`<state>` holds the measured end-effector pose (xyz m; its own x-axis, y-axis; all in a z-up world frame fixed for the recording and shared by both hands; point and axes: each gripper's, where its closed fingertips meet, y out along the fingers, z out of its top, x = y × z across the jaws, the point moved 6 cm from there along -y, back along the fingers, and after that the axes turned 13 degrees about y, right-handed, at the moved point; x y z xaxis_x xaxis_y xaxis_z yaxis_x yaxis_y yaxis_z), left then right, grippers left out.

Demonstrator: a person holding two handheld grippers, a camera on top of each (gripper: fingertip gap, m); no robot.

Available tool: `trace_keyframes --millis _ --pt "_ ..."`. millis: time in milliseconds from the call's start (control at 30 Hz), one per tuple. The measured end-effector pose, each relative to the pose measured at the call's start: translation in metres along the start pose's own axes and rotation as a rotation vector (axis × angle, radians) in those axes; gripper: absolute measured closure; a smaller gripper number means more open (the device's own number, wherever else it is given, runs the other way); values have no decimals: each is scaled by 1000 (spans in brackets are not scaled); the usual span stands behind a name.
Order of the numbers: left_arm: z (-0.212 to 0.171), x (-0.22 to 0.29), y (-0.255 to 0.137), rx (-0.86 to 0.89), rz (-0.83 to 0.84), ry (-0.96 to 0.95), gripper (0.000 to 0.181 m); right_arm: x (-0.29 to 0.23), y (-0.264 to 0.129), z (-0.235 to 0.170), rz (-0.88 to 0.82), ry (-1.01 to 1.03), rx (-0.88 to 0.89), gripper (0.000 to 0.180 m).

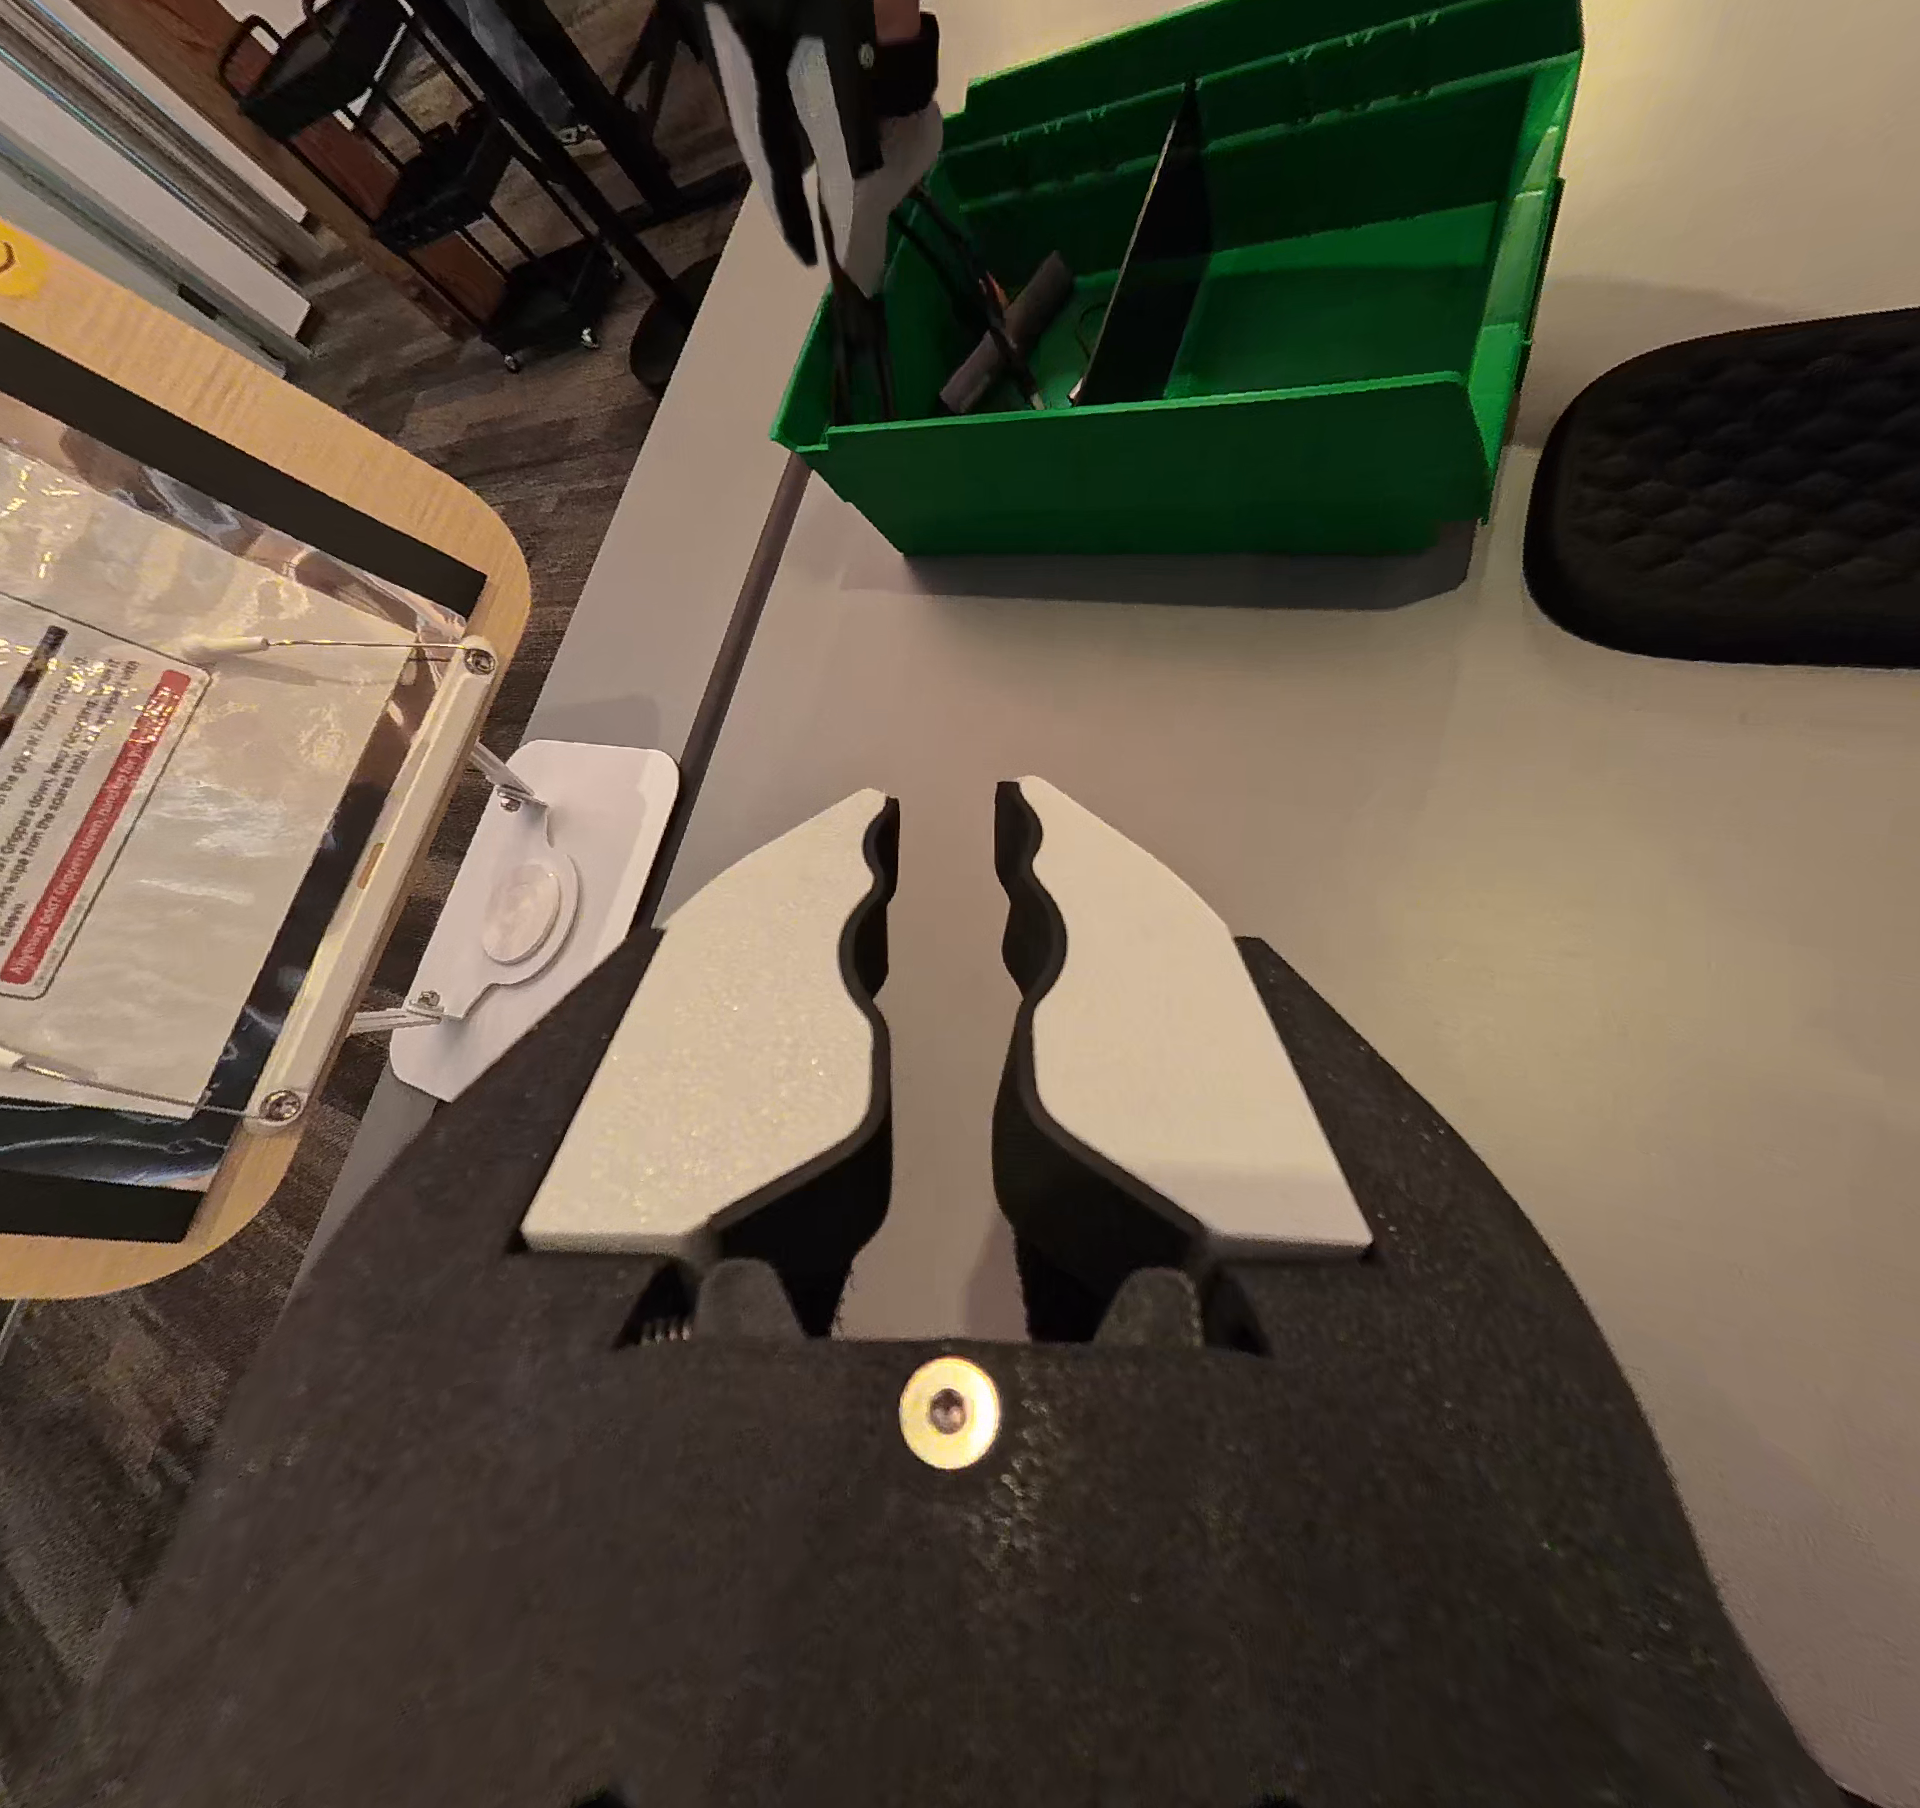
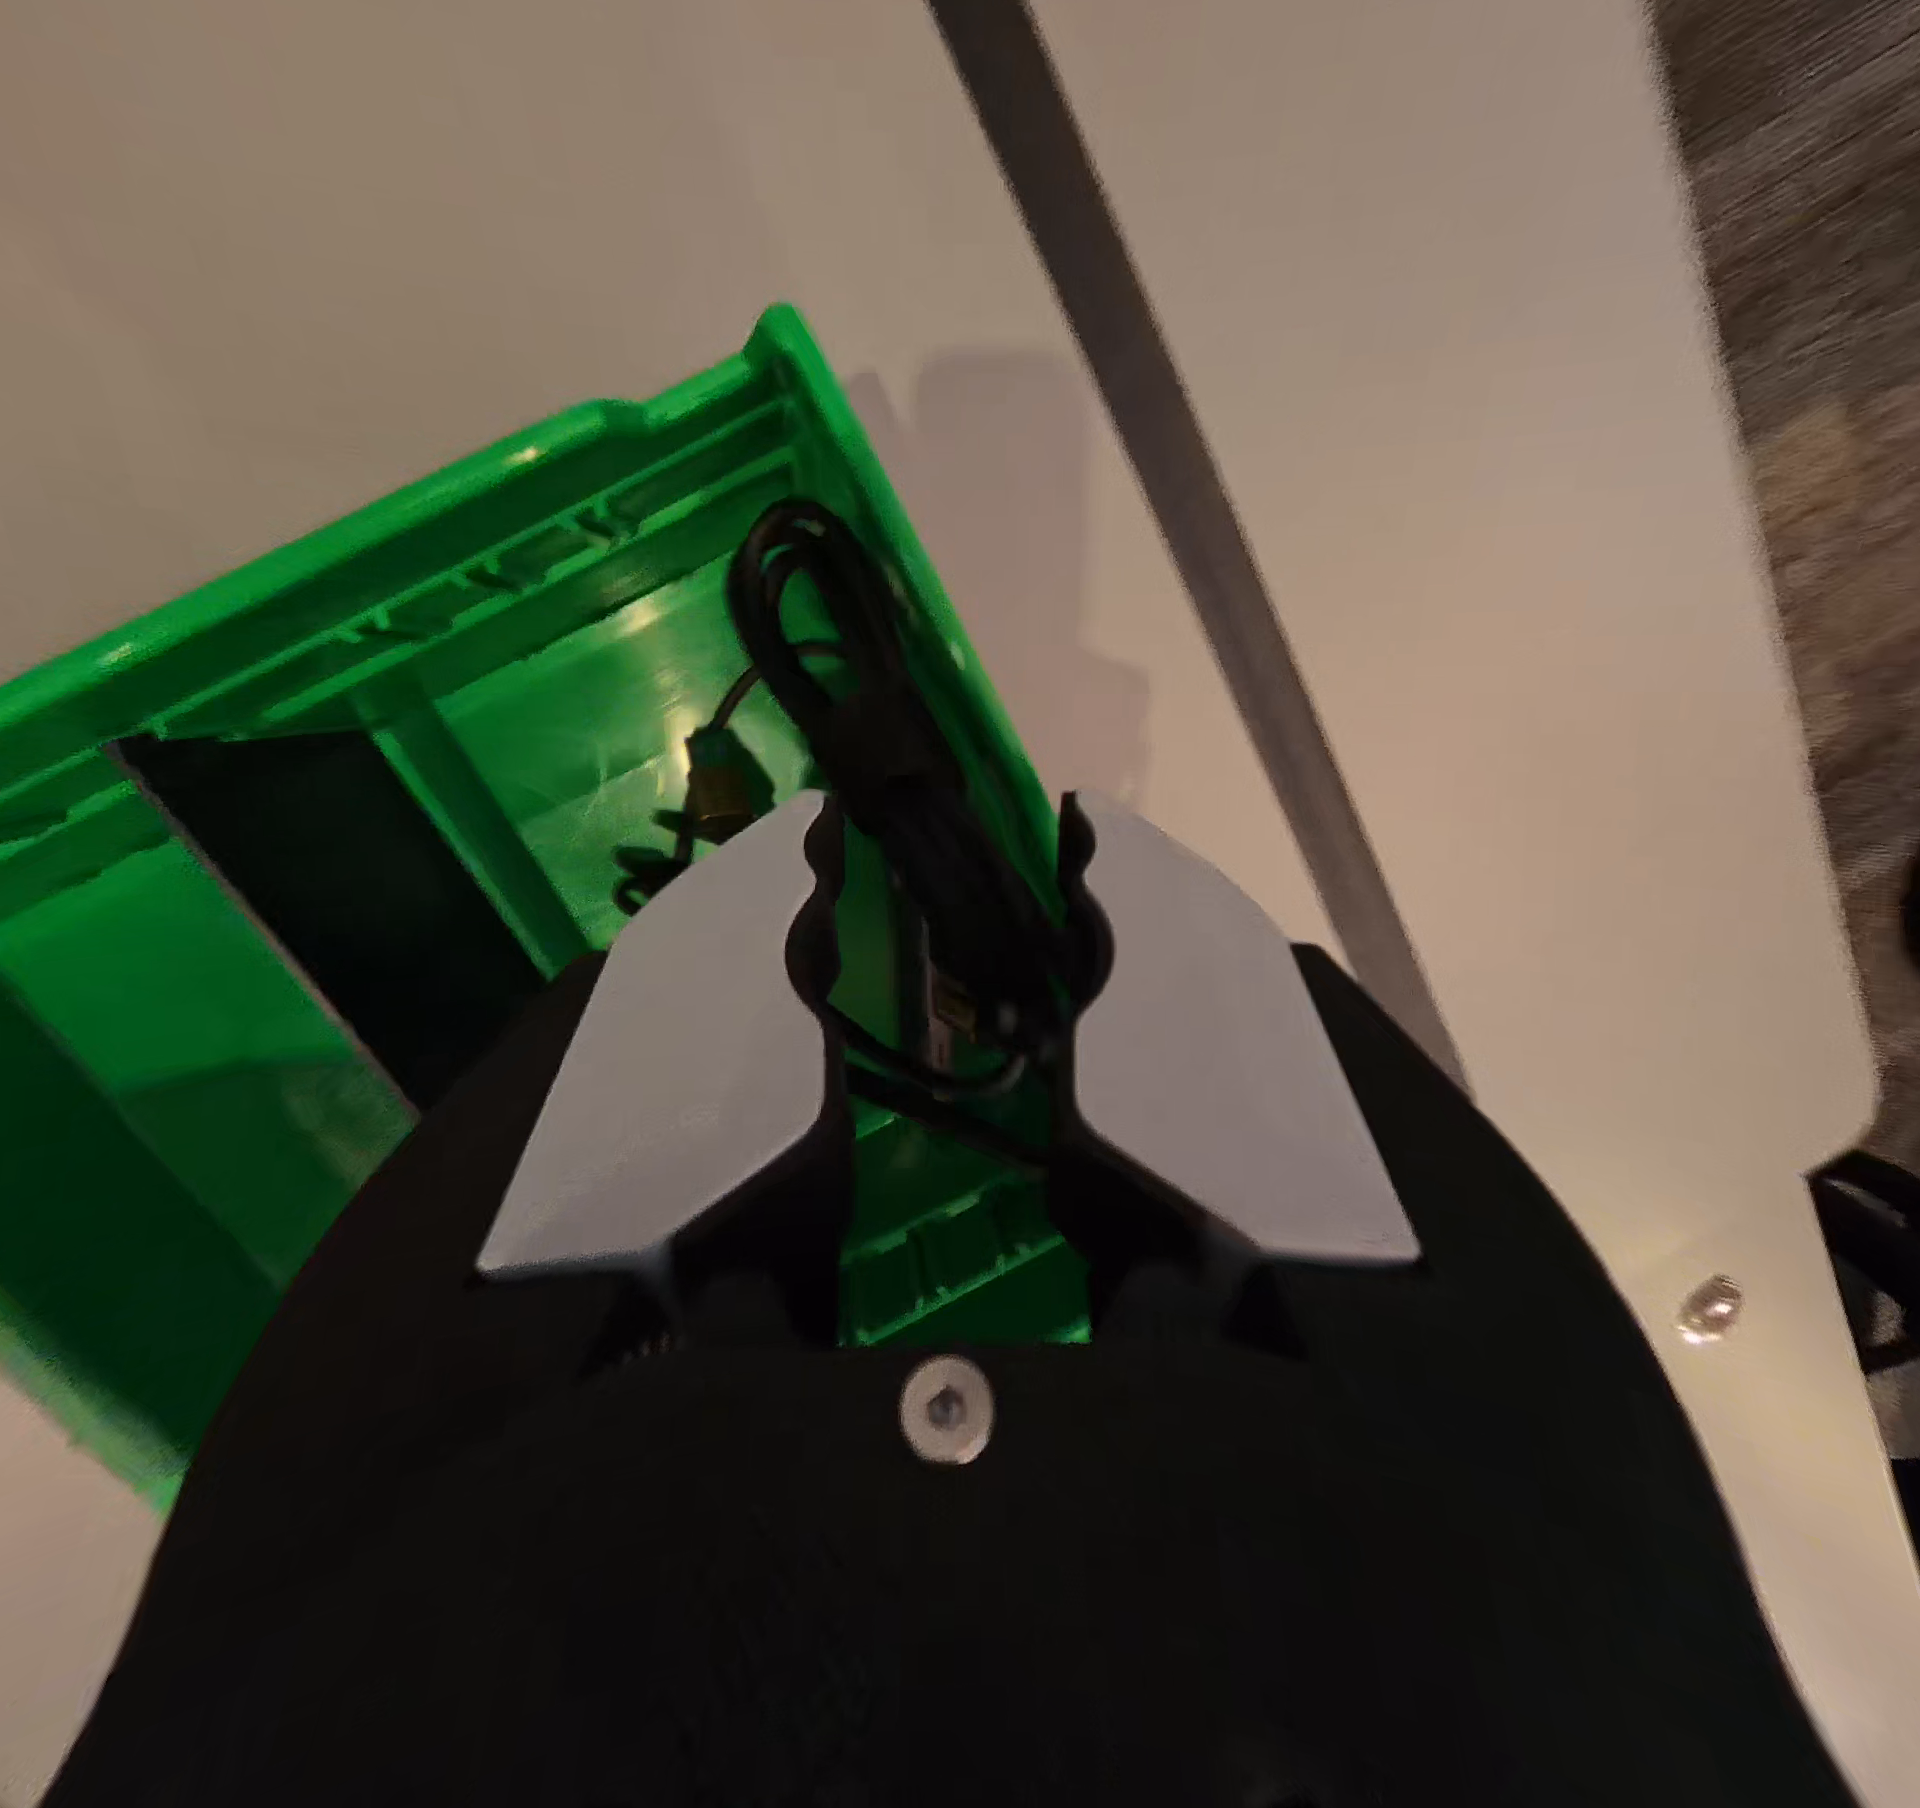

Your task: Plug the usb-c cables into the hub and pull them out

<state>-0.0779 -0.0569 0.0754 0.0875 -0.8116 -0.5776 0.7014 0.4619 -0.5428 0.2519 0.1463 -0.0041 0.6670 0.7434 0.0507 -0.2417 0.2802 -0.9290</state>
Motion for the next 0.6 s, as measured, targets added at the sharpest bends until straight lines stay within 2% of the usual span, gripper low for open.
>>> trace_keyframes --millis 133,200,333,400,500,600 --pt "0 -4 -8 26 15 -15 165 3 -45 9 -128 20 274 121" --pt "0 -8 -14 41 33 -23 165 -1 -80 10 -207 46 447 122" --pt "-6 -21 -31 63 98 -67 163 -42 -156 2 -317 183 907 121" --pt "-13 -31 -45 73 151 -118 163 -73 -185 -12 -375 256 1111 112" --pt "-29 -45 -73 89 231 -230 163 -113 -211 -28 -454 339 1379 127" --pt "-54 -57 -109 45 366 -333 160 -133 -212 -28 -395 473 1456 129"
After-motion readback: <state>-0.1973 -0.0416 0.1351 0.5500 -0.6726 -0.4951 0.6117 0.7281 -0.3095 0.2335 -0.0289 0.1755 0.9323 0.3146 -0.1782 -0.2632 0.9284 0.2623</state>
